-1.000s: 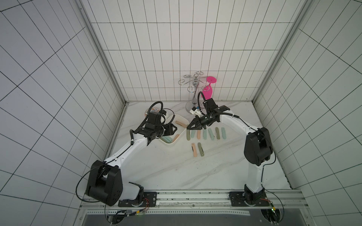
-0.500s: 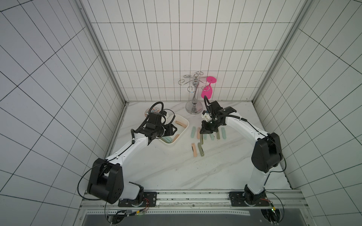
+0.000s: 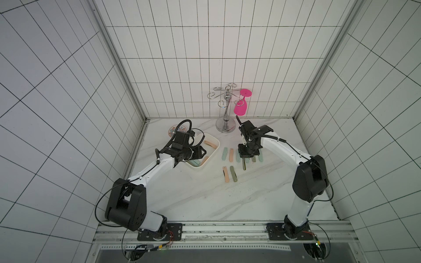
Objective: Take the fruit knife out of the storage box
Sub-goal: Place the fruit knife at the center of the board.
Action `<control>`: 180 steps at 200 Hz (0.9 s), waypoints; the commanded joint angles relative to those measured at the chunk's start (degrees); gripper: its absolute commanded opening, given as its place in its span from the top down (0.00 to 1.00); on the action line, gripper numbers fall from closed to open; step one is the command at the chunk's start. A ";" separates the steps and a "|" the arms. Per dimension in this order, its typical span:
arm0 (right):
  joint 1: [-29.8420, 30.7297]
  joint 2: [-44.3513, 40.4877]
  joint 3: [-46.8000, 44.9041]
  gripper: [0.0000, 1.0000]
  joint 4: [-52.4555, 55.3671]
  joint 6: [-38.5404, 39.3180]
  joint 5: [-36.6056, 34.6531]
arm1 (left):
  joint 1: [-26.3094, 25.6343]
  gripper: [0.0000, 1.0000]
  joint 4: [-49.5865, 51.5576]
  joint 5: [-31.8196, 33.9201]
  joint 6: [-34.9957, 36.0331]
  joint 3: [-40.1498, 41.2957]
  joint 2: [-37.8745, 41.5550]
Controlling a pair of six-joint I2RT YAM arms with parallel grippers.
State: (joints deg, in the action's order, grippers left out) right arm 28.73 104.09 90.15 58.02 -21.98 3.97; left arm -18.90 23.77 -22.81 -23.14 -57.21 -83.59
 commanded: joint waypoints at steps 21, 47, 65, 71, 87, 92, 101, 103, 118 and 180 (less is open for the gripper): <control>0.42 1.99 -1.03 1.00 2.50 -0.12 -2.76 | 0.35 0.54 -1.18 -0.57 0.05 -2.07 -1.52; -0.69 3.49 -1.79 1.00 0.03 2.23 3.42 | 0.26 0.54 -1.09 -0.74 -0.07 -2.62 -2.19; -2.60 4.79 -2.52 1.00 -1.73 4.20 9.56 | 0.17 0.54 -0.96 -0.66 -0.01 -2.85 -2.54; -3.09 5.18 -2.61 1.00 -2.14 5.05 11.29 | 0.17 0.54 -0.93 -0.67 0.02 -2.95 -2.67; -4.47 6.31 -2.79 1.00 -2.38 7.18 14.92 | 0.17 0.54 -0.83 -0.67 0.13 -3.17 -2.80; -4.89 6.65 -2.85 1.00 -2.38 7.69 15.95 | 0.17 0.54 -0.83 -0.74 0.11 -3.17 -2.89; -5.50 7.31 -2.96 1.00 -2.22 8.62 17.70 | 0.17 0.54 -0.68 -0.60 0.16 -3.26 -2.92; -5.56 7.41 -2.96 1.00 -2.17 8.86 18.02 | 0.17 0.54 -0.66 -0.67 0.19 -3.32 -3.01; -6.22 8.11 -3.47 1.00 -2.16 10.11 19.71 | 0.17 0.54 -0.59 -0.57 0.24 -3.47 -3.16; -8.31 11.33 -6.66 1.00 -2.29 13.53 26.25 | 0.13 0.54 -0.04 -0.67 0.89 -4.58 -4.11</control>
State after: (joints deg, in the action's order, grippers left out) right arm 21.02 114.08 85.65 54.76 -11.46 26.39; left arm -18.79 24.03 -23.07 -23.05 -59.94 -86.91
